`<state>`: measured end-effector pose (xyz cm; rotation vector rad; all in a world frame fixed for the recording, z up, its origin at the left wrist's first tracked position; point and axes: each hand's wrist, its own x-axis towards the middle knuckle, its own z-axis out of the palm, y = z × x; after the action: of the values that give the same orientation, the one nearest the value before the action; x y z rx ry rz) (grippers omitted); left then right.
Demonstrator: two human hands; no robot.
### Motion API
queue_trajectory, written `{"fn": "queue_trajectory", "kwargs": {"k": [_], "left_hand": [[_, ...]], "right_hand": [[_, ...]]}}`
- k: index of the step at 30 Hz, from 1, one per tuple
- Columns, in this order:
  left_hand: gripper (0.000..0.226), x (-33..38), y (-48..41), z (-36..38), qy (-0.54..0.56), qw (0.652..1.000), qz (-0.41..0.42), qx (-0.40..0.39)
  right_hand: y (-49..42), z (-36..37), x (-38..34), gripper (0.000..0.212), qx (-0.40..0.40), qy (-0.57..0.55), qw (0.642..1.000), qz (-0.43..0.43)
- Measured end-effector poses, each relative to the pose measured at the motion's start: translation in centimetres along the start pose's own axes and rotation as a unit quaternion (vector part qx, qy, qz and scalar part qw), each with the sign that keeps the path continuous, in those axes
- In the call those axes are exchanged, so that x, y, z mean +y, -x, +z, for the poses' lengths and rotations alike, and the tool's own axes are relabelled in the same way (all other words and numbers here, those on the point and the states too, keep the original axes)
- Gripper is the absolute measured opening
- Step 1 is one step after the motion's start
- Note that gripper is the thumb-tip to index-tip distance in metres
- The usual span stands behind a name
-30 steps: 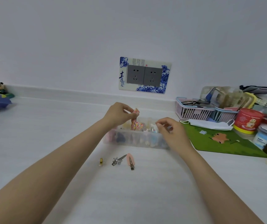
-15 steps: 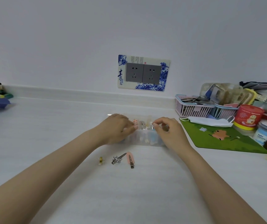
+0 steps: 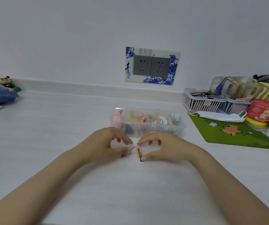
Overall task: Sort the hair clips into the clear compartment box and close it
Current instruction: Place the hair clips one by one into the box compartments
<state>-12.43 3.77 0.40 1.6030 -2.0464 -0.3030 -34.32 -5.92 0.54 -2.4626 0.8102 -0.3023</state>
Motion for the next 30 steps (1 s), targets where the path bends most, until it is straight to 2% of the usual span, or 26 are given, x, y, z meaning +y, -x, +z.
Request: {"fn": "queue_trajectory", "kwargs": {"k": [4, 9, 15, 21, 26, 30], "left_hand": [[0.035, -1.2, 0.0, 0.9, 0.019, 0.998, -0.042, -0.043], [0.028, -1.2, -0.1, 1.1, 0.024, 0.998, -0.024, -0.043], [0.019, -1.2, -0.3, 1.3, 0.02, 0.999, -0.018, -0.018], [0.019, -0.9, -0.4, 1.4, 0.012, 1.0, -0.026, 0.007], [0.025, 0.2, -1.2, 2.3, 0.032, 0.99, -0.084, 0.105], [0.03, 0.3, -1.4, 2.1, 0.085, 0.985, -0.092, 0.117]], "right_hand": [[-0.3, 0.6, 0.0, 0.046, -0.018, -0.019, 1.0, -0.008], [-0.3, 0.8, -0.3, 0.029, 0.001, -0.053, 0.998, -0.012], [-0.9, 1.6, -0.4, 0.026, 0.037, -0.121, 0.992, 0.009], [-1.2, 1.9, -1.1, 0.025, 0.082, -0.23, 0.969, 0.048], [-1.5, 2.1, -1.6, 0.026, 0.109, -0.292, 0.948, 0.066], [-1.5, 2.2, -1.4, 0.026, 0.116, -0.345, 0.93, 0.056]]}}
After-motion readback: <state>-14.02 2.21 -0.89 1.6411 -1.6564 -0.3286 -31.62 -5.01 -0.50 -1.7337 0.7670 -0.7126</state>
